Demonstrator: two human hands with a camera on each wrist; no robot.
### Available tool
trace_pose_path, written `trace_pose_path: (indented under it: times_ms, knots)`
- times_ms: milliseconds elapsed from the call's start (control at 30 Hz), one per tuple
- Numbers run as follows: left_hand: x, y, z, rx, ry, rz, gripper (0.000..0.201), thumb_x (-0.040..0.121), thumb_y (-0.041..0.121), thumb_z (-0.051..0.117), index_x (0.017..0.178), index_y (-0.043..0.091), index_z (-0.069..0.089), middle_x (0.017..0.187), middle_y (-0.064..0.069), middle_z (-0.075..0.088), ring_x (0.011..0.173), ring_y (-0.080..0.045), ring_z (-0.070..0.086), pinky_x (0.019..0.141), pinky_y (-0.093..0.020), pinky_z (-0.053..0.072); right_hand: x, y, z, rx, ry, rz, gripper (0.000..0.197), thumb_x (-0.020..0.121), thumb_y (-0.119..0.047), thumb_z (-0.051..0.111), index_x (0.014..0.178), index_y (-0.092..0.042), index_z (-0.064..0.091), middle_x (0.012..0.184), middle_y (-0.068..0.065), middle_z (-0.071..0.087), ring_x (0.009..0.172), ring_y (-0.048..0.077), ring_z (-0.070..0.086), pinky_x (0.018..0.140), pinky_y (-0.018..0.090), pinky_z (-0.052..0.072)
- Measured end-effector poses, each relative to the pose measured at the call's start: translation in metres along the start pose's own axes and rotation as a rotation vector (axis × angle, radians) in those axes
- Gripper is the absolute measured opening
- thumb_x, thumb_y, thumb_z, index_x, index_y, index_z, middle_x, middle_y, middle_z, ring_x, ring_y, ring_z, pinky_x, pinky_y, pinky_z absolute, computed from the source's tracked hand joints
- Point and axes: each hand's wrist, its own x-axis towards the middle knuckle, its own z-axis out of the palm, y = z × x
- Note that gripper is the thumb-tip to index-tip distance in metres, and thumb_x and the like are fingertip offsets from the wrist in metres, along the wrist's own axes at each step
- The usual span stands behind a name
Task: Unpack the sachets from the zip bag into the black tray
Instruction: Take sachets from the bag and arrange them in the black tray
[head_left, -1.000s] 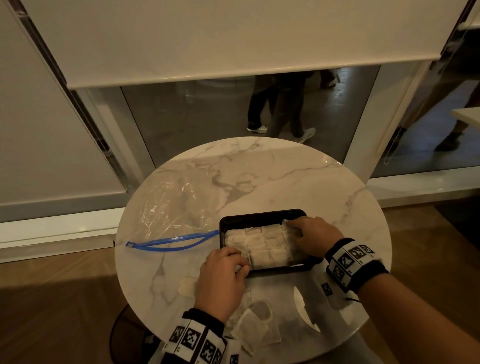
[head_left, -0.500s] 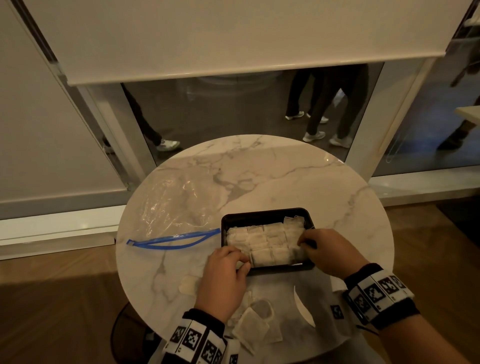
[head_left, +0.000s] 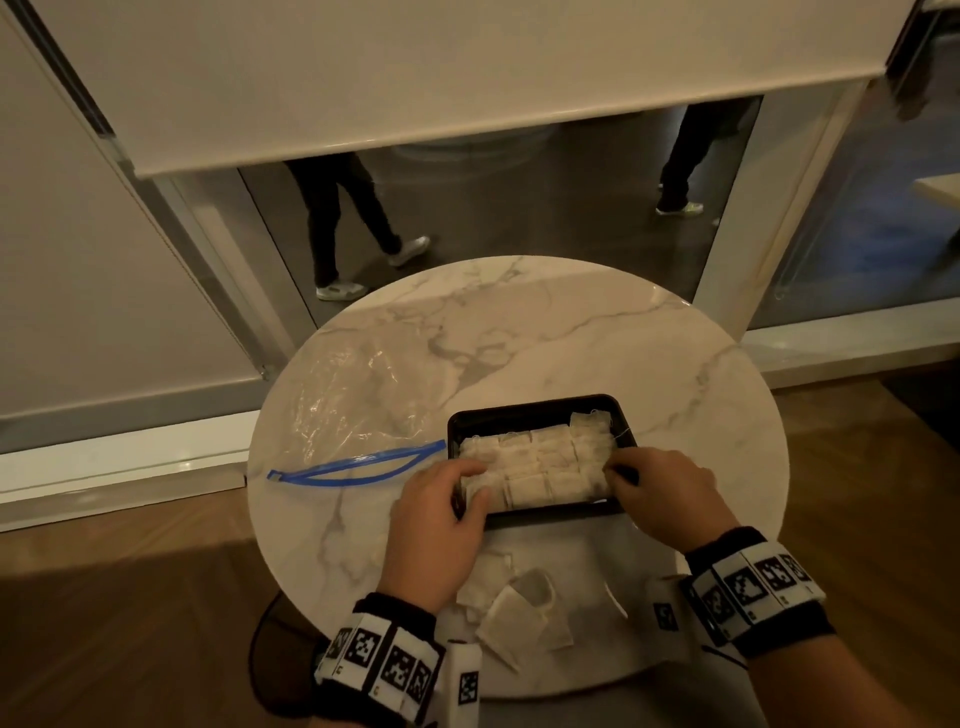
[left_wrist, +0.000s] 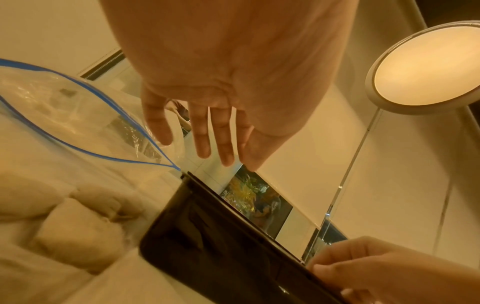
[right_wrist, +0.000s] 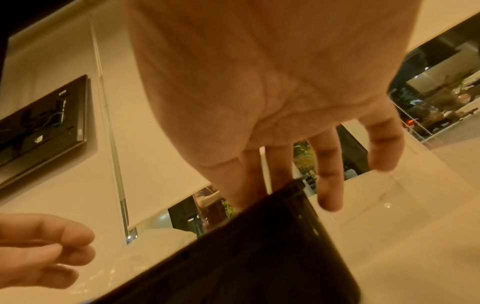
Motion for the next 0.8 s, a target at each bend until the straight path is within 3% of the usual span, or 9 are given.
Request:
trace_pose_path:
  times_ms: [100, 200, 267, 333, 400, 467, 567, 667, 800]
  knots:
    - [-0.002, -0.003, -0.013, -0.001, 0.090, -0.006, 0.020, 0.091, 0.027, 0.068, 0.110, 0.034, 0.065, 0.106, 0.020, 0.063, 0.105, -0.006, 0.056, 0.091, -0.027, 0.046, -0.016, -0.006, -0.005, -0.023, 0.159, 0.025, 0.020, 0.094, -0.041, 0.051, 0.106, -0.037, 0.067, 0.103, -0.009, 0.066, 0.100, 0.023, 0.055, 0.090, 0.047, 0.040]
    - [-0.004, -0.005, -0.023, -0.026, 0.151, -0.063, 0.017, 0.089, 0.020, 0.072, 0.098, 0.033, 0.064, 0.094, 0.017, 0.064, 0.090, -0.006, 0.057, 0.079, -0.024, 0.046, -0.030, -0.017, -0.012, 0.031, 0.239, -0.040, 0.015, 0.092, -0.041, 0.055, 0.097, -0.032, 0.066, 0.092, -0.009, 0.064, 0.091, 0.019, 0.058, 0.082, 0.042, 0.049]
    - [-0.005, -0.009, -0.028, -0.014, 0.094, -0.144, 0.012, 0.087, 0.020, 0.073, 0.091, 0.029, 0.066, 0.088, 0.014, 0.065, 0.079, -0.002, 0.059, 0.070, -0.019, 0.044, -0.037, -0.025, -0.013, 0.143, 0.205, -0.092, 0.014, 0.092, -0.039, 0.058, 0.090, -0.029, 0.066, 0.081, -0.011, 0.064, 0.077, 0.012, 0.061, 0.072, 0.036, 0.055]
    - [-0.006, -0.010, -0.031, 0.065, -0.092, -0.243, 0.008, 0.087, 0.027, 0.074, 0.091, 0.028, 0.068, 0.085, 0.013, 0.066, 0.079, -0.002, 0.062, 0.066, -0.015, 0.043, -0.044, -0.033, -0.013, 0.234, 0.102, -0.118, 0.013, 0.092, -0.038, 0.061, 0.083, -0.030, 0.065, 0.075, -0.012, 0.064, 0.071, 0.004, 0.061, 0.067, 0.028, 0.053]
    - [-0.012, -0.009, -0.030, 0.162, -0.293, -0.311, 0.013, 0.086, 0.037, 0.074, 0.095, 0.029, 0.069, 0.088, 0.013, 0.066, 0.084, -0.002, 0.062, 0.071, -0.018, 0.048, -0.049, -0.041, -0.007, 0.267, -0.018, -0.155, 0.019, 0.092, -0.036, 0.063, 0.074, -0.031, 0.063, 0.071, -0.011, 0.064, 0.067, 0.002, 0.060, 0.063, 0.022, 0.048]
    - [-0.017, -0.007, -0.026, 0.231, -0.394, -0.349, 0.022, 0.085, 0.045, 0.073, 0.100, 0.031, 0.067, 0.094, 0.013, 0.066, 0.086, -0.002, 0.061, 0.078, -0.023, 0.052, -0.052, -0.047, 0.006, 0.228, -0.105, -0.167, 0.018, 0.092, -0.037, 0.062, 0.077, -0.030, 0.067, 0.073, -0.010, 0.066, 0.068, 0.002, 0.061, 0.061, 0.019, 0.047]
    - [-0.022, -0.005, -0.014, 0.330, -0.421, -0.337, 0.031, 0.083, 0.048, 0.073, 0.108, 0.031, 0.063, 0.104, 0.012, 0.065, 0.093, -0.006, 0.062, 0.087, -0.030, 0.055, -0.051, -0.053, 0.028, 0.175, -0.163, -0.162, 0.015, 0.090, -0.039, 0.064, 0.093, -0.028, 0.073, 0.089, -0.011, 0.069, 0.079, 0.003, 0.064, 0.075, 0.026, 0.057]
    - [-0.025, -0.005, 0.000, 0.373, -0.425, -0.286, 0.042, 0.081, 0.045, 0.073, 0.120, 0.036, 0.061, 0.116, 0.012, 0.064, 0.104, -0.009, 0.062, 0.092, -0.033, 0.054, -0.052, -0.053, 0.043, 0.146, -0.273, -0.128, 0.027, 0.086, -0.040, 0.070, 0.111, -0.030, 0.067, 0.106, -0.008, 0.069, 0.095, 0.010, 0.065, 0.086, 0.030, 0.056]
    - [-0.027, -0.007, 0.008, 0.428, -0.460, -0.247, 0.044, 0.085, 0.035, 0.071, 0.127, 0.040, 0.060, 0.129, 0.009, 0.060, 0.116, -0.013, 0.059, 0.099, -0.035, 0.051, -0.058, -0.058, 0.052, 0.084, -0.374, -0.183, 0.032, 0.080, -0.038, 0.075, 0.111, -0.032, 0.066, 0.110, -0.007, 0.068, 0.098, 0.013, 0.063, 0.086, 0.030, 0.054]
